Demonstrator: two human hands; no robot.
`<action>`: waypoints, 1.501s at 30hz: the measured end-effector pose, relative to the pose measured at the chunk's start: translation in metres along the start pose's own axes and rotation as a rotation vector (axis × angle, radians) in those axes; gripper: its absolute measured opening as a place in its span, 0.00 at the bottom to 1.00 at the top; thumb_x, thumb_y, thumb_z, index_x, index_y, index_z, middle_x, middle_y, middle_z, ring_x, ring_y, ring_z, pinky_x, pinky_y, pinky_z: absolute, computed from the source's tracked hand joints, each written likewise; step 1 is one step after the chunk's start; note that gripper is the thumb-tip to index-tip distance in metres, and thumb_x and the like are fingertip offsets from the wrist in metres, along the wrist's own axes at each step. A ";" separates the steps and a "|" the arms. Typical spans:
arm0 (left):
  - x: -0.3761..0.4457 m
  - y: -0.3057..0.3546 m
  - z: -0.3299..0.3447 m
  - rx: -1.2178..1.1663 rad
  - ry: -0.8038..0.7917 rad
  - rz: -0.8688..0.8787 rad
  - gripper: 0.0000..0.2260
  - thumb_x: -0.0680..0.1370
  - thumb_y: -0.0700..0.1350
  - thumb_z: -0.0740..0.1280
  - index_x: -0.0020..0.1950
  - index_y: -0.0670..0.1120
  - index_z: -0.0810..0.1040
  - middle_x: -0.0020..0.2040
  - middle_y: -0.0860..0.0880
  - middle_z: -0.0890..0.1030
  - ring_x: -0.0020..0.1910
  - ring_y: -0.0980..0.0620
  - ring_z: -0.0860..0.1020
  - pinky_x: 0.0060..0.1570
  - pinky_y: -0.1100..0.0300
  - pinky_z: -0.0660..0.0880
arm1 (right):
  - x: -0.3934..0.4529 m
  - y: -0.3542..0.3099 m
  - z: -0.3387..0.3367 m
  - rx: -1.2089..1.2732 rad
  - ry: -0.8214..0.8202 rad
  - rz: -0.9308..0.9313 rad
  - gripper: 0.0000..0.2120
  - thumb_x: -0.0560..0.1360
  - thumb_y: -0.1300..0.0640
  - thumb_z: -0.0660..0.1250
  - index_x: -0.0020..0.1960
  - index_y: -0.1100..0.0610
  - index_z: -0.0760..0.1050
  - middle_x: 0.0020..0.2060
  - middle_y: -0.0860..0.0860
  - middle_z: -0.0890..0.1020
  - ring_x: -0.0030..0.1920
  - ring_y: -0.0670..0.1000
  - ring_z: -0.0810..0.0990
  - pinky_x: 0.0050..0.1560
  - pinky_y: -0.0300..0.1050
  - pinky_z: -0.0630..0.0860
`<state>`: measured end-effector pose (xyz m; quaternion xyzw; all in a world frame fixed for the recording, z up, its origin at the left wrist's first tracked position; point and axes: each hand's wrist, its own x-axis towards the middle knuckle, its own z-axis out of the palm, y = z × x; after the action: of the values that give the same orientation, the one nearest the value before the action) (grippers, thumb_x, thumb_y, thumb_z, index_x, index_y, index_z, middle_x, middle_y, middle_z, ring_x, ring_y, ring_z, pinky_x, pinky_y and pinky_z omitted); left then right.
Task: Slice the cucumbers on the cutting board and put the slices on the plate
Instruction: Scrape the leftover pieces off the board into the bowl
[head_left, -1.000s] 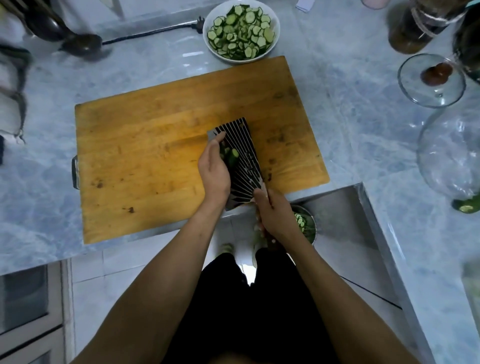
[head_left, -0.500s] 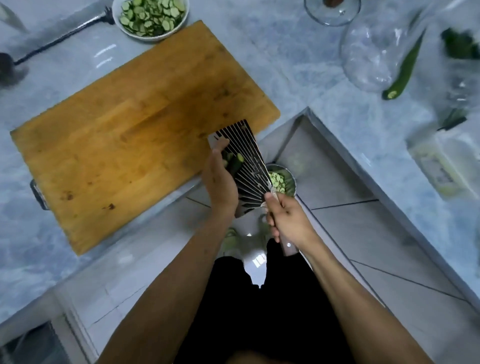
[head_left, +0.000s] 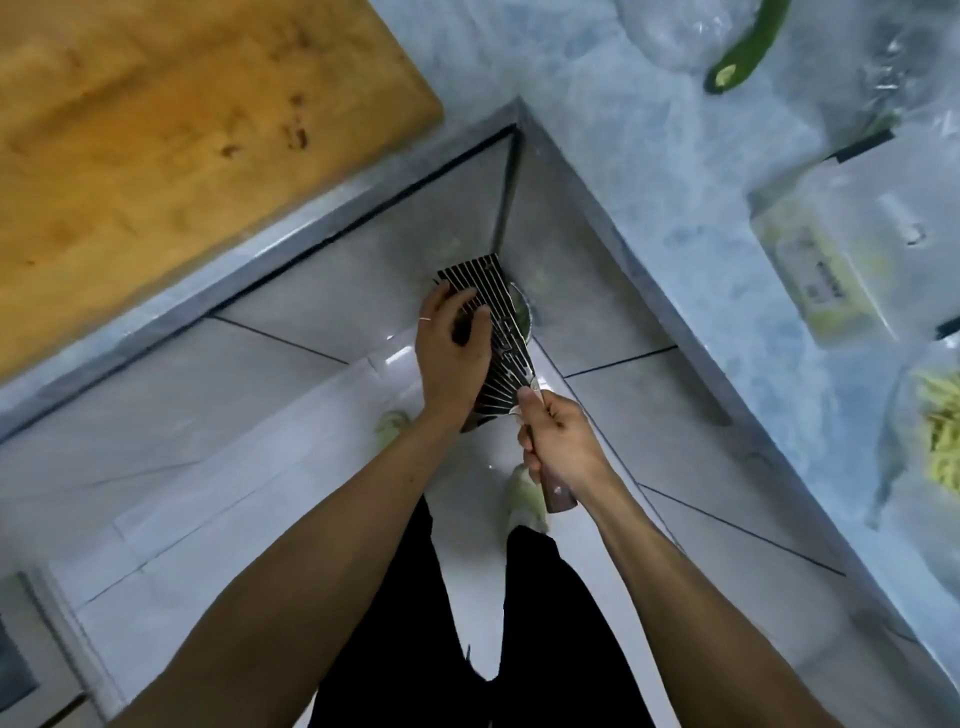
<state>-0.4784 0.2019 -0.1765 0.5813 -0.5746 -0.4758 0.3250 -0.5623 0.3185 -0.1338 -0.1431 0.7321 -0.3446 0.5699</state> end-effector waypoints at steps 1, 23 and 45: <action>0.003 -0.012 0.011 0.043 -0.012 0.013 0.12 0.79 0.46 0.68 0.62 0.47 0.80 0.71 0.48 0.71 0.71 0.52 0.68 0.71 0.59 0.64 | 0.012 0.006 -0.005 0.002 0.000 0.012 0.17 0.83 0.47 0.59 0.40 0.56 0.68 0.29 0.53 0.71 0.22 0.50 0.68 0.24 0.40 0.67; 0.150 -0.233 0.142 0.682 -0.276 0.025 0.24 0.79 0.51 0.54 0.74 0.46 0.69 0.74 0.39 0.68 0.73 0.36 0.65 0.70 0.40 0.65 | 0.226 0.098 -0.023 -0.447 0.312 -0.100 0.21 0.83 0.44 0.56 0.44 0.61 0.71 0.34 0.57 0.78 0.32 0.58 0.81 0.33 0.58 0.81; 0.054 -0.079 0.008 0.310 -0.251 -0.005 0.15 0.77 0.31 0.61 0.58 0.41 0.82 0.51 0.48 0.83 0.50 0.55 0.79 0.51 0.78 0.69 | 0.084 0.032 -0.051 -0.021 0.130 0.030 0.16 0.80 0.48 0.66 0.45 0.62 0.73 0.27 0.53 0.71 0.22 0.50 0.69 0.24 0.42 0.70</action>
<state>-0.4635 0.1604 -0.2616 0.5619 -0.6757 -0.4510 0.1562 -0.6298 0.3085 -0.2113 -0.1152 0.7733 -0.3369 0.5246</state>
